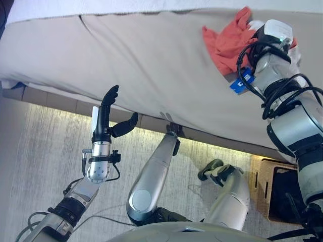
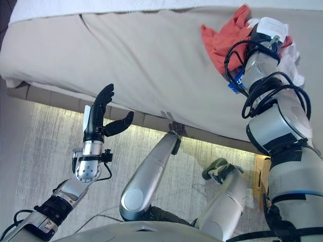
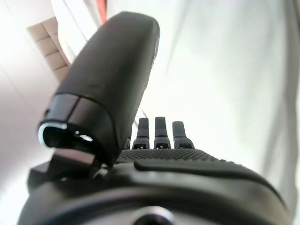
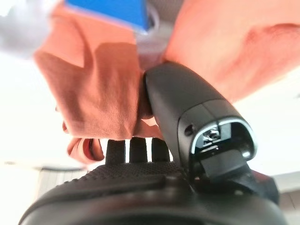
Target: Pick up the clothes from the bed and place them into the basket
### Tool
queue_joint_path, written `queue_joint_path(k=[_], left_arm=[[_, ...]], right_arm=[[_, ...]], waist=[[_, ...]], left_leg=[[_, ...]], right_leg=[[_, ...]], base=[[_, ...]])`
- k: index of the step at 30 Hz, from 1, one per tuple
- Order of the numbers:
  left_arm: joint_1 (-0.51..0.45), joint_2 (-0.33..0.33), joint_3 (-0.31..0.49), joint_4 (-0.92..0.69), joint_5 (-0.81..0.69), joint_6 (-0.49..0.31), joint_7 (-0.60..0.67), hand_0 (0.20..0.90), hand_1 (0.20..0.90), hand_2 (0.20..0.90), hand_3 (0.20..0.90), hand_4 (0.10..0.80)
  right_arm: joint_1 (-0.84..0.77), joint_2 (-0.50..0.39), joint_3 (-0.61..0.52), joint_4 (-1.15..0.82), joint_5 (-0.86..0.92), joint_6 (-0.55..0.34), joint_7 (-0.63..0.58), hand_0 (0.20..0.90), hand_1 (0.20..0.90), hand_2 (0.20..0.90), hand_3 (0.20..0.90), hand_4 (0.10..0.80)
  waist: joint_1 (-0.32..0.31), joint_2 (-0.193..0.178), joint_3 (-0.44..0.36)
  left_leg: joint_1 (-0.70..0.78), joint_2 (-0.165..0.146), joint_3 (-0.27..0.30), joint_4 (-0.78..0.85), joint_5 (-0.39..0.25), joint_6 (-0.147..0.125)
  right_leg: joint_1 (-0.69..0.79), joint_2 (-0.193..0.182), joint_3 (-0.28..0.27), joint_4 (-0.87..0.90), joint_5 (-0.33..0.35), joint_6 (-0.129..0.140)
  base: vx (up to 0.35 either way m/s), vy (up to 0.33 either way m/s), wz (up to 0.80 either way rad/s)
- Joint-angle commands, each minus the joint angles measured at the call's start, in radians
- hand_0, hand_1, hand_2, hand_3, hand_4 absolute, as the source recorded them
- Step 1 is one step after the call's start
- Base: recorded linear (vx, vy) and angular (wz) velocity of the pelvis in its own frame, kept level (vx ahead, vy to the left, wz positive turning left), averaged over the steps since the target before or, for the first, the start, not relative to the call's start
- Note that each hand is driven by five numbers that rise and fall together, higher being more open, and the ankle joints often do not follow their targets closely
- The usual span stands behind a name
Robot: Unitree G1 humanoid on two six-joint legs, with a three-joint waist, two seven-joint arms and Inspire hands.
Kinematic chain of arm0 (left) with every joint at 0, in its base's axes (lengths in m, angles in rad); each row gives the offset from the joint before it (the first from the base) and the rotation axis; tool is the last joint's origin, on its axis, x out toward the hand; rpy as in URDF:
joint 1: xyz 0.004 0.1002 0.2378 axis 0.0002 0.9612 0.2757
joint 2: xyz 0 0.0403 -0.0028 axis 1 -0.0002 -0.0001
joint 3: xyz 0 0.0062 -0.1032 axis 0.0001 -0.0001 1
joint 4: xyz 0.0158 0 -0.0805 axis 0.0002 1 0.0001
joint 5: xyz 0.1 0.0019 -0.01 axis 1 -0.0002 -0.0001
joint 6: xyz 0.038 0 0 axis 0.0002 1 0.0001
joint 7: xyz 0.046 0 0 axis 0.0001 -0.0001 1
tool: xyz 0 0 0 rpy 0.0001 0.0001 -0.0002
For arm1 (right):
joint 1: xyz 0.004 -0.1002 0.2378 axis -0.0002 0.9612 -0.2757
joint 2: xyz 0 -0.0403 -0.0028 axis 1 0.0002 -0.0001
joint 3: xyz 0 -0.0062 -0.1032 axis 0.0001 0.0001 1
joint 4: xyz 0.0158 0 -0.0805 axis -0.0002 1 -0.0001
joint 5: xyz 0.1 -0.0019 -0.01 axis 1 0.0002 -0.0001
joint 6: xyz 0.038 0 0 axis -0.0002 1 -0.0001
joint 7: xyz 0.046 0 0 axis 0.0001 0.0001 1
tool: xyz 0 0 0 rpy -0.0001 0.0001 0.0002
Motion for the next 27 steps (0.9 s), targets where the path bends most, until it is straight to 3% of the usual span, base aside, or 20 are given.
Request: queue_joint_path(k=[1,8,14,19,27], left_arm=[[-0.032,0.000,0.050,-0.018,0.009,-0.060,0.036,0.900,0.900,0.900,0.900,0.800],[-0.032,-0.016,0.070,0.030,-0.006,-0.003,0.020,0.900,0.900,0.900,0.900,0.800],[-0.018,-0.017,0.067,0.104,0.032,0.075,-0.015,0.900,0.900,0.900,0.900,0.800],[-0.012,-0.018,0.058,0.141,0.052,0.091,-0.032,0.900,0.900,0.900,0.900,0.800],[-0.019,-0.034,0.055,0.217,0.068,0.078,-0.045,0.900,0.900,0.900,0.900,0.800]], right_arm=[[-0.136,-0.099,0.023,-0.068,-0.001,-0.075,-0.182,0.300,0.300,0.300,0.200,0.100],[-0.107,-0.142,-0.051,-0.182,0.036,-0.136,-0.335,0.300,0.300,0.300,0.200,0.100],[-0.076,-0.231,-0.092,-0.285,0.125,-0.142,-0.316,0.300,0.300,0.300,0.200,0.100],[-0.056,-0.292,-0.114,-0.290,0.173,-0.176,-0.287,0.300,0.300,0.300,0.200,0.100],[0.056,-0.363,-0.220,-0.348,0.186,-0.195,-0.264,0.300,0.300,0.300,0.200,0.100]], waist=[[-0.001,0.009,-0.021],[-0.031,-0.026,-0.095],[-0.089,-0.072,-0.213],[-0.132,-0.088,-0.291],[-0.213,-0.103,-0.379]], left_leg=[[0.163,0.025,0.036,-0.044,-0.115,0.047],[0.338,0.060,0.057,-0.205,-0.075,0.020],[0.523,0.116,0.109,-0.429,0.000,-0.033],[0.627,0.129,0.147,-0.566,0.045,-0.053],[0.718,0.144,0.220,-0.741,0.126,-0.072]], right_leg=[[0.112,0.065,-0.043,-0.069,0.083,-0.009],[0.288,0.068,-0.063,-0.252,0.144,0.008],[0.471,0.137,-0.061,-0.525,0.219,0.030],[0.560,0.181,-0.045,-0.676,0.265,0.052],[0.613,0.236,-0.015,-0.835,0.336,0.066]], base=[[0.040,0.021,-0.25],[0.066,0.006,-0.26],[0.119,-0.036,-0.15],[0.097,-0.008,-0.17],[0.038,-0.005,-0.24]])
